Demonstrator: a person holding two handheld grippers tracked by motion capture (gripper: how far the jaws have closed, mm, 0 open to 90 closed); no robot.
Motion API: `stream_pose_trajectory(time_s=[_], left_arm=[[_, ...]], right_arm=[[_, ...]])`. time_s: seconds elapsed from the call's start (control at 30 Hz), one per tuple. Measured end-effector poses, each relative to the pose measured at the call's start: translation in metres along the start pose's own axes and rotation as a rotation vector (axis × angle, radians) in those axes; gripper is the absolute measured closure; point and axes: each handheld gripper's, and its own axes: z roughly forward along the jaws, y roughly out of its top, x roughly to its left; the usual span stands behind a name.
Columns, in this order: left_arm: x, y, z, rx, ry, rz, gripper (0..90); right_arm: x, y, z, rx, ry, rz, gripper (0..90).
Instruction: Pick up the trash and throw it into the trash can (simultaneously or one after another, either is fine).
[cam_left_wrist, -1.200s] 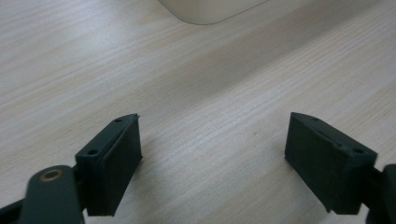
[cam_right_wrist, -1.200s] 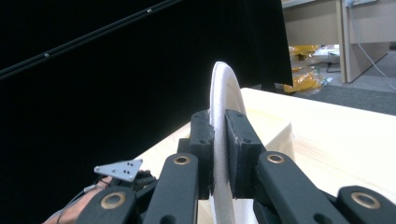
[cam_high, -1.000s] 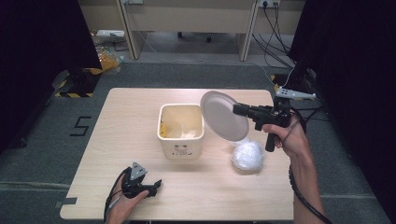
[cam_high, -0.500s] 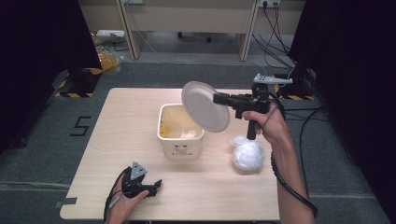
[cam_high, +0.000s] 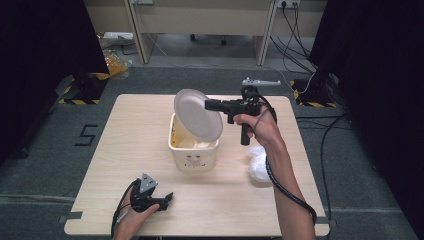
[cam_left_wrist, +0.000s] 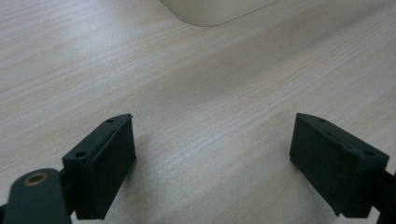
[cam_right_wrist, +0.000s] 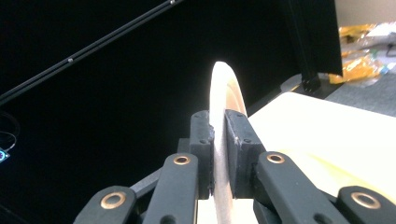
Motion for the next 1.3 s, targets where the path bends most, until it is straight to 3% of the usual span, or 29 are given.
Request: stream_pose_trajectory(time_s=[0.17,0.43,0.63,0.83,1.13,1.3], left_arm=[[0.000,0.000,0.000,-0.002,-0.001,0.000,13.2],[0.000,0.000,0.000,0.000,0.000,0.000,13.2],[0.000,0.000,0.000,0.000,0.000,0.000,13.2],[0.000,0.000,0.000,0.000,0.001,-0.002,13.2],[0.000,0.000,0.000,0.001,0.001,0.000,13.2],[0.000,0.000,0.000,-0.001,0.002,-0.001,13.2]], right_arm=[[-0.019,-0.013,0.018,0.031,-0.017,0.048,82.7],[-0.048,-0.032,0.029,0.049,-0.044,0.135,82.7],[-0.059,-0.044,0.038,0.077,-0.064,0.154,81.9],[-0.068,-0.051,0.040,0.131,-0.166,0.092,77.7],[-0.056,-0.045,0.024,0.141,-0.227,0.000,73.2],[-0.054,-0.045,0.005,0.132,-0.250,-0.018,71.1]])
